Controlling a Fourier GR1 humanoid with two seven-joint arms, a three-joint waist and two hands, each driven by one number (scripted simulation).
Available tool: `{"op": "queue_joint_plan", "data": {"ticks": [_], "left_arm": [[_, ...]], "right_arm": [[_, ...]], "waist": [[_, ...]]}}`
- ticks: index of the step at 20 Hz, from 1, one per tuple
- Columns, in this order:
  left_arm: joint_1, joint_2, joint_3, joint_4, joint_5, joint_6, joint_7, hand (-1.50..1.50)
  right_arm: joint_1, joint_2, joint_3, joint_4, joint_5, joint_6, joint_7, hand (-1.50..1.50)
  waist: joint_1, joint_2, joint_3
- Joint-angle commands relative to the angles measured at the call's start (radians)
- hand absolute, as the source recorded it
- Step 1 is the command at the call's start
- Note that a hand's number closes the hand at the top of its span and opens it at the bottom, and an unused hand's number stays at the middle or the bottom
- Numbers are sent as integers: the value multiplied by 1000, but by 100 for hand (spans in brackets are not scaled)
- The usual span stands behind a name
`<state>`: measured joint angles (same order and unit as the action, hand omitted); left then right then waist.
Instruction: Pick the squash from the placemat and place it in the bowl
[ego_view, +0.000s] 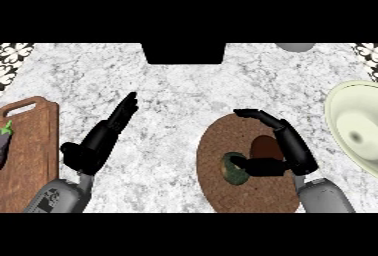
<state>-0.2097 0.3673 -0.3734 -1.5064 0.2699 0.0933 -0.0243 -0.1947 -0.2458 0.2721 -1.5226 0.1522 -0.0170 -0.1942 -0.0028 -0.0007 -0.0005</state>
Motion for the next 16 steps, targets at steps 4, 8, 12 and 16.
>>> {"op": "queue_joint_plan", "data": {"ticks": [4, 8, 12, 16], "left_arm": [[27, -43, -36, 1, -40, 6, -26, 0], [40, -5, -10, -26, -19, -12, -4, 0], [25, -33, -31, -33, -18, -8, 31, 0], [24, -15, 7, -16, -2, -30, 23, 0]], "right_arm": [[-95, -132, 118, -61, 242, 66, 204, -150], [-173, -273, 171, -95, 321, 254, 384, -150], [-248, -282, 263, -112, 260, 530, 577, -150], [-327, -234, 250, -164, 121, 746, 805, -150]], "waist": [[2, -3, -2], [3, -9, -4], [9, -9, -5], [2, -6, -4]]}}
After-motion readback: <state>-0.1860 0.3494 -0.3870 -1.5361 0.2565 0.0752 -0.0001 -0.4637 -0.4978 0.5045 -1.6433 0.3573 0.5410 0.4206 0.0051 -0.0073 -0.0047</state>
